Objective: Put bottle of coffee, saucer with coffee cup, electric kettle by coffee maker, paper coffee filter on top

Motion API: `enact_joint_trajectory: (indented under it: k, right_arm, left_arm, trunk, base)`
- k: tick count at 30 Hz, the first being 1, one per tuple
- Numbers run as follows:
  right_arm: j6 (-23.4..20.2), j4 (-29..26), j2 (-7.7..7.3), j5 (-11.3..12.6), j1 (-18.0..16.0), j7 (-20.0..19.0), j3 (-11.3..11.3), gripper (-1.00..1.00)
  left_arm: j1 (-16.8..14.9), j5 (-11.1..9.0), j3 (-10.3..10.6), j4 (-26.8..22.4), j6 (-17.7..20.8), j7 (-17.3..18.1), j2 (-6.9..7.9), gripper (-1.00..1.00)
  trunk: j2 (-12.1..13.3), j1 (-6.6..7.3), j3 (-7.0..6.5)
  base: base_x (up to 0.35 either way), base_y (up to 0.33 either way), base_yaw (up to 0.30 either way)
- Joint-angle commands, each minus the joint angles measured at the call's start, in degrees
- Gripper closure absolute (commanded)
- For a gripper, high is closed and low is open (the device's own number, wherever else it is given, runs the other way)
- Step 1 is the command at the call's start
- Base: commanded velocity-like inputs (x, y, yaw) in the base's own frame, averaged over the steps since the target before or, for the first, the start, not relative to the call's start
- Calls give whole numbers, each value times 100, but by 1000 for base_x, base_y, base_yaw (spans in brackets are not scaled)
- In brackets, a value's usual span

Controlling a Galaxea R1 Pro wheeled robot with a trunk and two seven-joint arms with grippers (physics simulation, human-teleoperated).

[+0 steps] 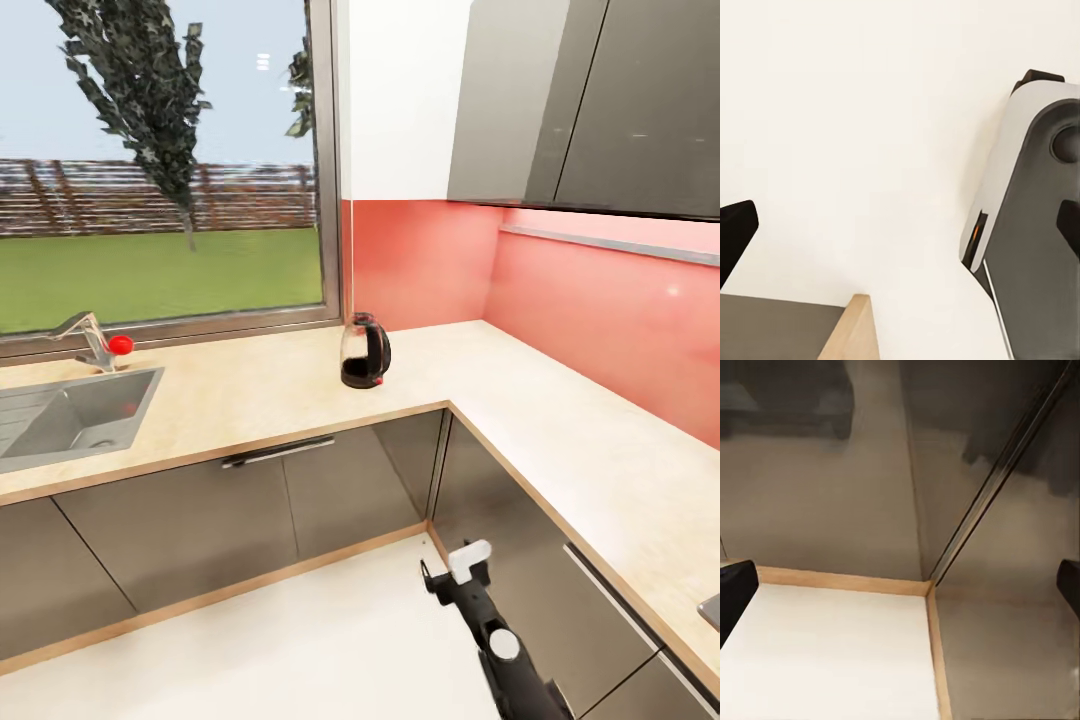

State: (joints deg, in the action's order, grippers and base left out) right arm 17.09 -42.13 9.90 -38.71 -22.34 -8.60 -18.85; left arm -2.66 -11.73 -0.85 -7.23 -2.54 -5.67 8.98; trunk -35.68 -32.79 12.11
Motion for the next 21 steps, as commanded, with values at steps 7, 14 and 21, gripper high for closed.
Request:
enact_joint_trajectory:
  k: [7, 14, 21]
  right_arm:
    - [-1271, -1153, 10, 696, -242, -69, 640, -100]
    - [-2053, -1862, 10, 2023, -597, -41, 1210, -100]
    - [-2706, -1890, 10, 2404, -1206, -30, 1311, -100]
  left_arm:
    - [-6, -29, 2, 2, -34, -3, -2, -100]
    - [-6, -42, 8, -21, -20, -1, -2, -100]
    - [-6, -50, -7, -33, -11, -11, -2, -100]
  trunk:
    - [-7, -2, 10]
    - [-7, -2, 10]
    - [-7, -2, 10]
  base:
    - [0, 0, 0]
    - [0, 0, 0]
    - [0, 0, 0]
